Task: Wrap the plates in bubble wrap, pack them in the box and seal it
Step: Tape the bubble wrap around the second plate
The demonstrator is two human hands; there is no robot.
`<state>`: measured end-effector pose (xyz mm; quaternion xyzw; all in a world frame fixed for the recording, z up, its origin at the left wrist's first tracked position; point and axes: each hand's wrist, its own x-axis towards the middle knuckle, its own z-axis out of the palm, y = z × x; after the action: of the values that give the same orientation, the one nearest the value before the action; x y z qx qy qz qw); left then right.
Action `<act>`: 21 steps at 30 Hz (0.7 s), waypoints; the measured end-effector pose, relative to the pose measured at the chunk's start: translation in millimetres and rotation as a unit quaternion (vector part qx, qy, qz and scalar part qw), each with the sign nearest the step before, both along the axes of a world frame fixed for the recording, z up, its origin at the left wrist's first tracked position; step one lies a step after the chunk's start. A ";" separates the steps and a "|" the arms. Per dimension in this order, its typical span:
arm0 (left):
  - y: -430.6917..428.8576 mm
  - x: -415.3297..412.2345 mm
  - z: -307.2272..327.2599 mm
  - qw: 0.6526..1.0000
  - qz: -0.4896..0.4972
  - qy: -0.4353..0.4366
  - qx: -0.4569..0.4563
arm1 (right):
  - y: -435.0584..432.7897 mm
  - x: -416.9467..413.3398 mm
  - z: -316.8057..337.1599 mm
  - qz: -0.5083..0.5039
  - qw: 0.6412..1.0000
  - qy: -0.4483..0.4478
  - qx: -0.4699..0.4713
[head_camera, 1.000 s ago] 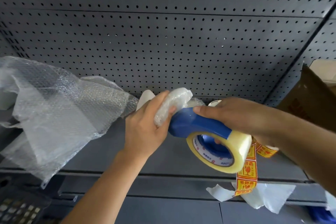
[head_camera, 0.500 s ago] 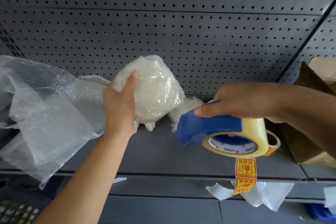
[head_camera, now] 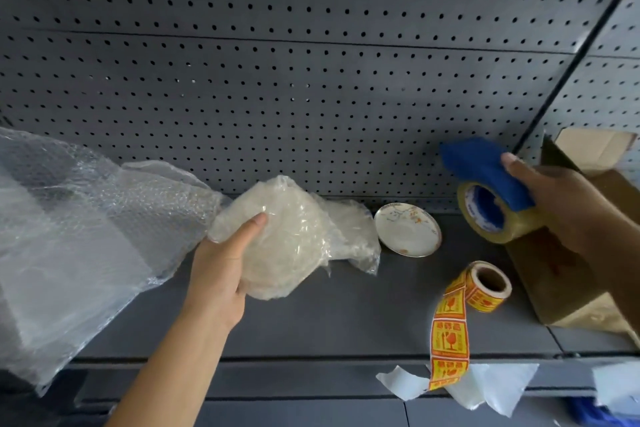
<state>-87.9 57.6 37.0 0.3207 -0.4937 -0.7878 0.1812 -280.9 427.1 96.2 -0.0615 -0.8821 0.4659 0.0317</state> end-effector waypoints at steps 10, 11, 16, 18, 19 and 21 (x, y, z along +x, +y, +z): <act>21.1 -0.7 9.8 0.999 -0.047 0.011 -0.014 | -18.0 -13.1 -60.4 0.089 0.980 -0.018 0.175; 22.3 0.8 12.1 0.998 -0.058 0.019 -0.013 | -16.4 -13.7 -67.8 0.087 0.981 -0.026 0.172; 29.2 6.6 24.9 0.994 -0.091 0.061 0.007 | -6.5 -24.9 -96.9 0.090 0.977 -0.014 0.192; 32.0 7.9 28.2 0.993 -0.098 0.064 0.012 | -7.3 -31.9 -105.1 0.094 0.976 -0.010 0.198; 33.1 8.2 29.2 0.993 -0.102 0.063 0.012 | -8.7 -36.5 -109.7 0.097 0.974 -0.005 0.204; 34.5 9.0 31.2 0.993 -0.104 0.062 0.007 | -12.6 -43.4 -118.3 0.099 0.969 0.008 0.227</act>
<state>-79.0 92.0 68.2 0.2196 -0.5064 -0.8243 0.1259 -324.3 414.6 -22.1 0.0384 -0.9661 0.2552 0.0054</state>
